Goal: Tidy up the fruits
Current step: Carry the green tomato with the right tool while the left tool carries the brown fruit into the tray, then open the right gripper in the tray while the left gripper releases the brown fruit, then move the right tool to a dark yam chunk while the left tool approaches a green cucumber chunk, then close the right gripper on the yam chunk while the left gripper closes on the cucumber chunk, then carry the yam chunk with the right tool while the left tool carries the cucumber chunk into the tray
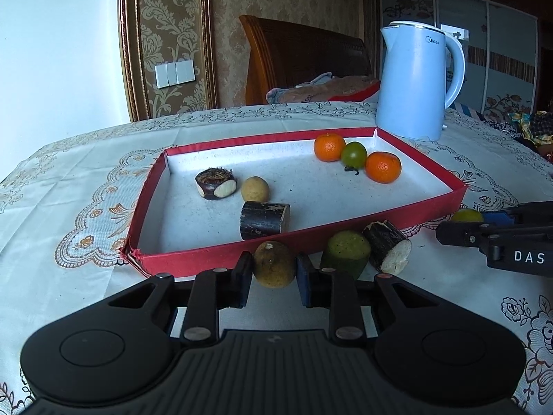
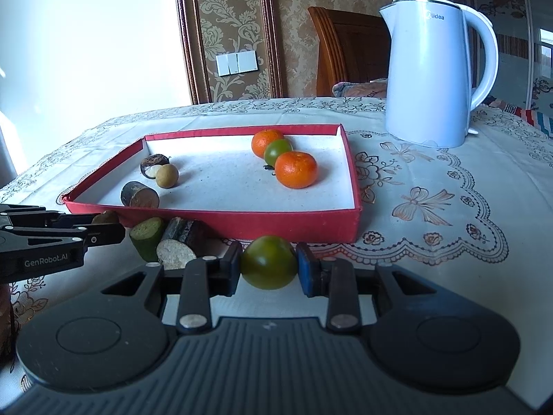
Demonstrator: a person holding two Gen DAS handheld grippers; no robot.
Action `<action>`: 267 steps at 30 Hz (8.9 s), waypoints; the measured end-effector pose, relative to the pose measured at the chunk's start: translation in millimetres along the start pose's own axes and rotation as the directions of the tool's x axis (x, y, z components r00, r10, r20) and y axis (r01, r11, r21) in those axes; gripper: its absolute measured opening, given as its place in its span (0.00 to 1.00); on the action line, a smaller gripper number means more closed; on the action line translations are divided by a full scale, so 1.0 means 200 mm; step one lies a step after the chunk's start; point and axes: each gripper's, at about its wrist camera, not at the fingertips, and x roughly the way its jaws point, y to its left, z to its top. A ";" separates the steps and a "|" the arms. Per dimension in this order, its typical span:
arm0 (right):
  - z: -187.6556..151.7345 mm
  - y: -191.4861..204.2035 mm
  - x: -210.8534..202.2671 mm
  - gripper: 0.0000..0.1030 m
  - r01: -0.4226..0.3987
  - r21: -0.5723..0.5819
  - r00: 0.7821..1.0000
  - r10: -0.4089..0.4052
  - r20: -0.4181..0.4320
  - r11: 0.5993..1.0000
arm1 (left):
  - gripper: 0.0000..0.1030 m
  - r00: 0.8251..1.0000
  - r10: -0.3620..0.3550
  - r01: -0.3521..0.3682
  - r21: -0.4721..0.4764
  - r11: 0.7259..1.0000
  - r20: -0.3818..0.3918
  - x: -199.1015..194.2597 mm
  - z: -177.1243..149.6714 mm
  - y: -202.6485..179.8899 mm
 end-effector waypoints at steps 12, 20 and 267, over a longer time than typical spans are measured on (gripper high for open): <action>0.04 0.02 -0.02 0.30 0.033 -0.011 0.999 -0.032 0.031 0.999 | 0.26 0.999 -0.026 0.028 -0.045 0.999 0.031 -0.04 0.05 0.05; 0.20 0.13 0.02 0.30 0.030 -0.031 0.997 -0.027 0.076 0.999 | 0.26 0.999 0.011 -0.007 -0.096 0.995 0.038 0.02 0.17 0.12; 0.25 0.06 0.17 0.31 0.137 0.030 0.990 -0.138 0.012 0.990 | 0.29 0.998 -0.042 0.044 -0.054 0.998 0.041 0.14 0.21 -0.08</action>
